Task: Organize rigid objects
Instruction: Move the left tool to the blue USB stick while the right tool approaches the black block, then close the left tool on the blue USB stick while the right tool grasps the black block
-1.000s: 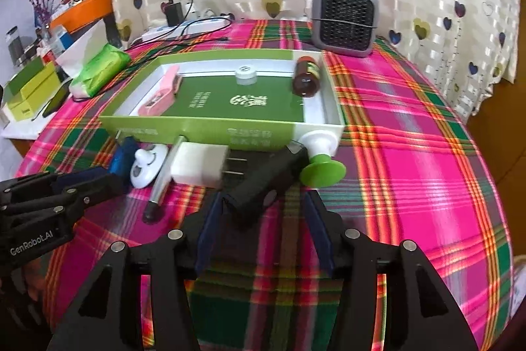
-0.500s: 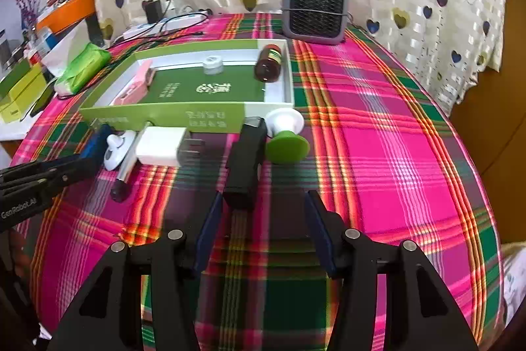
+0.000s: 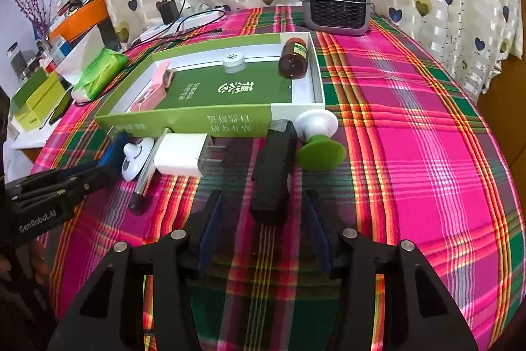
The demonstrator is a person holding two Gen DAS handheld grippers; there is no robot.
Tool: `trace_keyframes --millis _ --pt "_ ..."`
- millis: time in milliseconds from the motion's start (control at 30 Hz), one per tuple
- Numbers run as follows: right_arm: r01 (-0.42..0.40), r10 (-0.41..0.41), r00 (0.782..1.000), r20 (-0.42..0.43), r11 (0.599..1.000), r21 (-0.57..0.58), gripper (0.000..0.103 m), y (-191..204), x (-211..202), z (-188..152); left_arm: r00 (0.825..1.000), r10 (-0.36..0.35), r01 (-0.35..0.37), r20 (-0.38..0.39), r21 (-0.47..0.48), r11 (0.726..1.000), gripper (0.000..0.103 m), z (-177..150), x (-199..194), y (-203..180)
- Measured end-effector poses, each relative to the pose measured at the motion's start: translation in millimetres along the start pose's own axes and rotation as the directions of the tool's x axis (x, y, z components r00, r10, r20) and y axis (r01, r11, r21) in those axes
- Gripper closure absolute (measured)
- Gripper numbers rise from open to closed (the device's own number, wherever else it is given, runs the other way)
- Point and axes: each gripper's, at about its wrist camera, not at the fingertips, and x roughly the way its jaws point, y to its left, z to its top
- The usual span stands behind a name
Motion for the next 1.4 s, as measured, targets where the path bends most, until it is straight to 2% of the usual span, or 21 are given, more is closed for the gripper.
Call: trace_keyframes --millis 300,467,733,900,1133,1400 --pt "0.009 -0.009 1.0 -0.004 1.0 -0.005 0.053 -1 8 9 1.0 0.012 -0.012 -0.002 0.018 1.0 0.074 8 7 -2" --pt "0.023 -0.023 1.0 -0.003 1.0 0.008 0.066 -4 10 12 1.0 0.013 -0.013 0.0 0.021 1.0 0.074 10 9 -1" --pt "0.014 -0.014 1.0 0.0 1.0 0.025 0.069 -8 9 12 1.0 -0.012 0.012 0.001 0.002 1.0 0.074 12 8 2" --pt "0.01 -0.01 1.0 -0.001 1.0 0.029 0.076 -9 9 12 0.999 -0.034 0.035 0.006 -0.024 0.999 0.074 12 7 7" --pt "0.011 -0.011 1.0 0.0 1.0 0.025 0.077 -8 8 9 1.0 -0.028 0.029 0.01 -0.038 0.999 0.084 10 7 10" --pt "0.005 -0.005 1.0 -0.001 1.0 0.014 0.077 -5 7 8 1.0 -0.029 0.029 0.012 -0.04 0.999 0.085 8 7 12"
